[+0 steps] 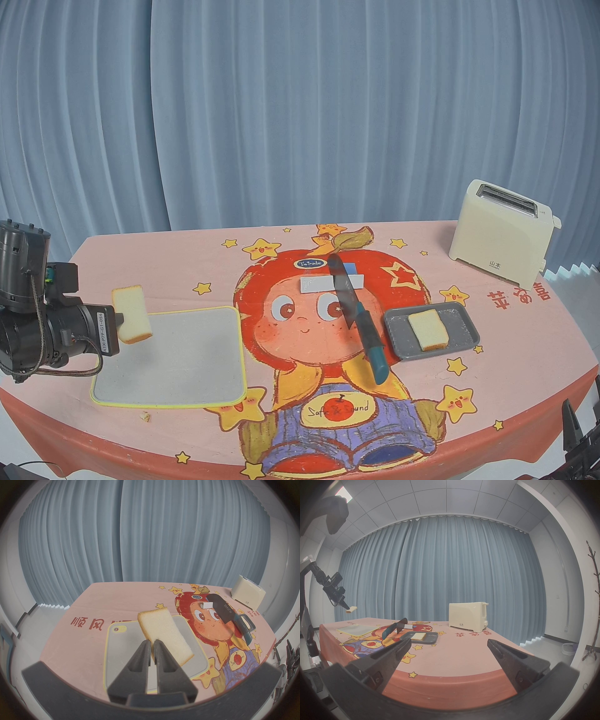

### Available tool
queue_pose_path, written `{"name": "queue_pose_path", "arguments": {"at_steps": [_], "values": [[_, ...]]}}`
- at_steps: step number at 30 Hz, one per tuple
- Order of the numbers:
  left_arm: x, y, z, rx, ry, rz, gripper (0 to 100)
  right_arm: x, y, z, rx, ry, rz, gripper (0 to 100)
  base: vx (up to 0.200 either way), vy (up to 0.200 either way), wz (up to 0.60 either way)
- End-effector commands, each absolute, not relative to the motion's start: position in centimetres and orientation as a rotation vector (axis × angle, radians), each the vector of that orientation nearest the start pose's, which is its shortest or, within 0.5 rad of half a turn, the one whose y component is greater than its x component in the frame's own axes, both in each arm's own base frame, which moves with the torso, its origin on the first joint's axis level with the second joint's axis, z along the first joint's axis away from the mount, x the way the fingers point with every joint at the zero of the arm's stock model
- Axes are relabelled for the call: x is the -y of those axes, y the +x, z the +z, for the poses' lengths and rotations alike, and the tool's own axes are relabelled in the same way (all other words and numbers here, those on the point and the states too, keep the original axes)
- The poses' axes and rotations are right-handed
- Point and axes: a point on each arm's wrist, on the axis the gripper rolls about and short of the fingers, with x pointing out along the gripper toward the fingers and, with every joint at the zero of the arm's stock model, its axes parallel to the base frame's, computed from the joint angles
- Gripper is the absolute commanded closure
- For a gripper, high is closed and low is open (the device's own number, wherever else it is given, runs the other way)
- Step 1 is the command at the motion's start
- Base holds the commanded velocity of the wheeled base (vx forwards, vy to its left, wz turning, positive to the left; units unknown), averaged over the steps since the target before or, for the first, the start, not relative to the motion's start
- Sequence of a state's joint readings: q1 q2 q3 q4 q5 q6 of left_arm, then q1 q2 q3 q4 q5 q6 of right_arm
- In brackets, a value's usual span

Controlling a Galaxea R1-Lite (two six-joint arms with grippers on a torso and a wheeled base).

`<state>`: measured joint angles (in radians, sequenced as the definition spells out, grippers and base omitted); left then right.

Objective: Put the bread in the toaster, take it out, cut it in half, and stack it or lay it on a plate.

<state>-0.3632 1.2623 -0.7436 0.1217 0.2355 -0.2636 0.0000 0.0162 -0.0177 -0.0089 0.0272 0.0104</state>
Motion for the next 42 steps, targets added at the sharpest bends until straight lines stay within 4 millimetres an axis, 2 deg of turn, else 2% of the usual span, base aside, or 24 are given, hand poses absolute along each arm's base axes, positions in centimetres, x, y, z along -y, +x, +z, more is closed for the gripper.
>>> {"name": "queue_pose_path", "arguments": {"at_steps": [1,32,42], "values": [[5.9,17.0,20.4,-0.623,-0.066,-0.041,100,-0.1,-2.3,7.6,0.009,0.011,0.028,0,0.000,-0.200,0.00],[5.8,16.5,20.8,-0.599,-0.057,-0.058,100,-0.1,-2.3,7.6,0.009,0.011,0.028,0,0.000,-0.200,0.00],[6.4,15.8,21.2,-0.579,-0.054,-0.112,100,-0.1,-2.3,7.6,0.009,0.011,0.026,0,0.000,0.000,0.00]]}}
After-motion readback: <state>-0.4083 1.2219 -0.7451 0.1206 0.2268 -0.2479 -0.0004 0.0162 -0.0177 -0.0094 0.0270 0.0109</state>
